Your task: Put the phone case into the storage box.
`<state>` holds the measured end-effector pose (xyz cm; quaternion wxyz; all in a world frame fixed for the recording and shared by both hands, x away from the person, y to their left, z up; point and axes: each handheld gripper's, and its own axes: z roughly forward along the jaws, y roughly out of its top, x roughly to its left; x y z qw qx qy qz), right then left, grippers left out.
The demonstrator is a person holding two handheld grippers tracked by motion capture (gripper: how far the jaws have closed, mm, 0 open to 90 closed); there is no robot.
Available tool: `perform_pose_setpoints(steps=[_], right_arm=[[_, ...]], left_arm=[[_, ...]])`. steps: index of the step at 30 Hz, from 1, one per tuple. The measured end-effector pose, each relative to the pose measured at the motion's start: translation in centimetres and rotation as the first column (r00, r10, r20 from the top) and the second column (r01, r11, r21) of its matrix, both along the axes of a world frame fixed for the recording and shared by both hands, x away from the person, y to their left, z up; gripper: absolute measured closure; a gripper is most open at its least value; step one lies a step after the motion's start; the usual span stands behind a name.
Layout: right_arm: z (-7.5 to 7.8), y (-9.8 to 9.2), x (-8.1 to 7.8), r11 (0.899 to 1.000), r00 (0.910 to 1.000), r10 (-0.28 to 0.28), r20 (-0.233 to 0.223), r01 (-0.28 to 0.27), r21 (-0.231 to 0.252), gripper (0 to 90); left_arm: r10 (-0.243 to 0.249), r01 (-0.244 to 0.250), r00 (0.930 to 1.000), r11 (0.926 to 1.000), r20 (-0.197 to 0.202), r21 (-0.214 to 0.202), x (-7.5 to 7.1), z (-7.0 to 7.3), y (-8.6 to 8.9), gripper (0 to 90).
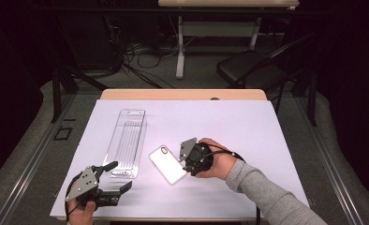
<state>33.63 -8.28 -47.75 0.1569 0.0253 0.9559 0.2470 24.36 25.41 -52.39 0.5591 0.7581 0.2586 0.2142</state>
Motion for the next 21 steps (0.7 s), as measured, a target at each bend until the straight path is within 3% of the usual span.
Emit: perform_pose_setpoints(steps=[1, 3, 7, 13, 17, 21], right_arm=[[0.0, 0.0, 0.0, 1.000, 1.0000, 0.000, 0.000, 0.000, 0.000, 49.0], [-0.3, 0.3, -0.2, 0.998, 0.9974, 0.055, 0.047, -0.055, -0.013, 48.2], [-0.4, 0.7, -0.4, 0.995, 0.9940, 0.090, 0.062, -0.088, -0.038, 48.1], [-0.5, 1.5, -0.9, 0.982, 0.9759, 0.180, 0.124, -0.171, -0.074, 46.9], [-0.6, 1.6, -1.0, 0.977, 0.9666, 0.206, 0.153, -0.194, -0.088, 47.0], [-0.8, 1.7, -1.1, 0.976, 0.9642, 0.212, 0.159, -0.200, -0.087, 50.3]], left_arm=[[0.000, 0.000, 1.0000, 1.0000, -0.001, 0.002, 0.0, 0.0, 0.0, 15.4], [0.001, -0.001, 1.0000, 1.0000, -0.001, 0.002, 0.0, 0.0, 0.0, 15.4], [0.001, -0.001, 1.0000, 1.0000, -0.001, 0.001, 0.0, 0.0, 0.0, 15.4], [0.001, -0.001, 1.0000, 1.0000, 0.001, 0.001, 0.0, 0.0, 0.0, 15.4], [0.001, -0.001, 1.0000, 1.0000, 0.000, 0.001, 0.0, 0.0, 0.0, 15.4], [0.002, -0.002, 1.0000, 1.0000, 0.000, 0.001, 0.0, 0.0, 0.0, 15.4]])
